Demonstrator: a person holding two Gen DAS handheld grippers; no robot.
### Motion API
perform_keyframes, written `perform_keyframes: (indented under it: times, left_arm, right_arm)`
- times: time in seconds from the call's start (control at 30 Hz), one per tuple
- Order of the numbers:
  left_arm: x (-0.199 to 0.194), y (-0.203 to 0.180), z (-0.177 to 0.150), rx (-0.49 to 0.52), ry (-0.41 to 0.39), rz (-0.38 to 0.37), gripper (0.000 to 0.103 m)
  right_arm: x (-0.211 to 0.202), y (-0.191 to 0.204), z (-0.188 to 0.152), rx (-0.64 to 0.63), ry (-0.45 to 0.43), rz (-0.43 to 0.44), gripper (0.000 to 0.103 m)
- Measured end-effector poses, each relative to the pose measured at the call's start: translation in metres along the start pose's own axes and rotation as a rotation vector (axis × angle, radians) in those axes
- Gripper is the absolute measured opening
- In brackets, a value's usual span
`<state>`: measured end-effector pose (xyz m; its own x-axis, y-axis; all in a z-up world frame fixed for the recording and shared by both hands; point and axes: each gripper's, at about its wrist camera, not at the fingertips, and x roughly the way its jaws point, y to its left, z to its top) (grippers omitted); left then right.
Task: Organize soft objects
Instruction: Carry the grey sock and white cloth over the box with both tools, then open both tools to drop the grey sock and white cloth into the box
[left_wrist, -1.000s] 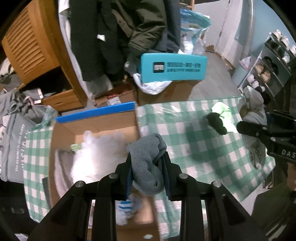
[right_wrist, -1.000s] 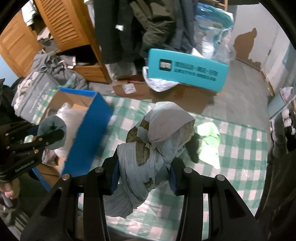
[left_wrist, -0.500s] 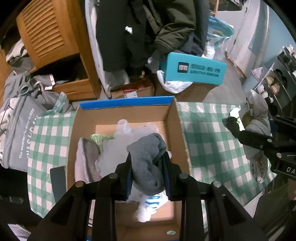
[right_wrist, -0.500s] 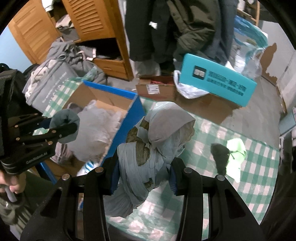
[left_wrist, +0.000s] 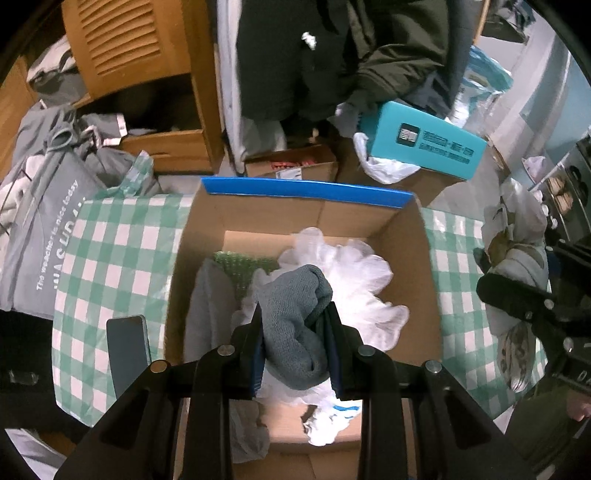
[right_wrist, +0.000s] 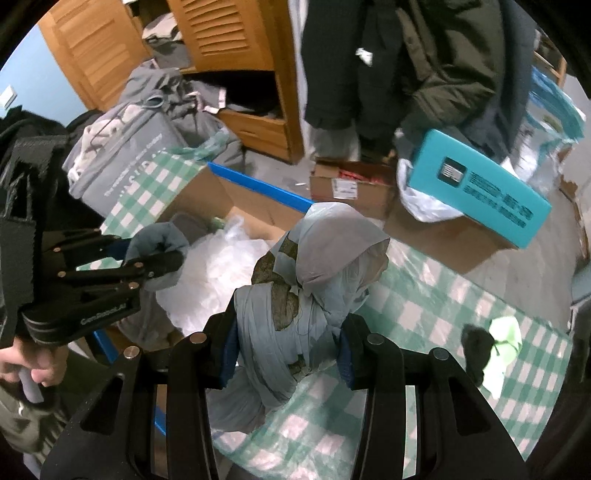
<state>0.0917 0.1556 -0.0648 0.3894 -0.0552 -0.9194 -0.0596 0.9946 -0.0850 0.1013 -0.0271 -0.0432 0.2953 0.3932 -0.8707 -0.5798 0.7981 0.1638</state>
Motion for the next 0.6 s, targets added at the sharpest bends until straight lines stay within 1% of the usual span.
perform_keyframes:
  times: [0.13,0.33,0.4,0.43,0.47,0.5,0.53,0.57,0.6]
  left_arm:
    - [0.011,0.007,0.004,-0.002,0.029,0.002,0.028]
    - [0.017,0.016,0.003,-0.014,0.048,0.013,0.031]
    - [0.017,0.018,0.002,-0.017,0.051,0.016,0.035]
    - [0.017,0.019,0.002,-0.019,0.053,0.019,0.040]
    - [0.016,0.020,0.001,-0.024,0.050,0.023,0.042]
    - [0.014,0.022,0.000,-0.027,0.045,0.024,0.043]
    - [0.012,0.023,0.000,-0.029,0.043,0.025,0.048]
    - [0.010,0.024,-0.001,-0.030,0.042,0.029,0.056]
    - [0.008,0.025,-0.001,-0.030,0.034,0.033,0.058]
  right_arm:
    - [0.015,0.008,0.006,-0.022,0.024,0.004,0.043]
    - [0.033,0.020,0.011,-0.054,0.054,0.000,0.044]
    - [0.038,0.022,0.014,-0.064,0.059,-0.006,0.045]
    - [0.041,0.024,0.015,-0.073,0.061,-0.005,0.046]
    - [0.043,0.025,0.017,-0.081,0.060,-0.006,0.046]
    - [0.045,0.026,0.018,-0.090,0.055,-0.011,0.048]
    - [0.047,0.028,0.020,-0.103,0.050,-0.020,0.053]
    - [0.048,0.030,0.022,-0.112,0.043,-0.033,0.058]
    - [0.048,0.032,0.023,-0.121,0.028,-0.048,0.067]
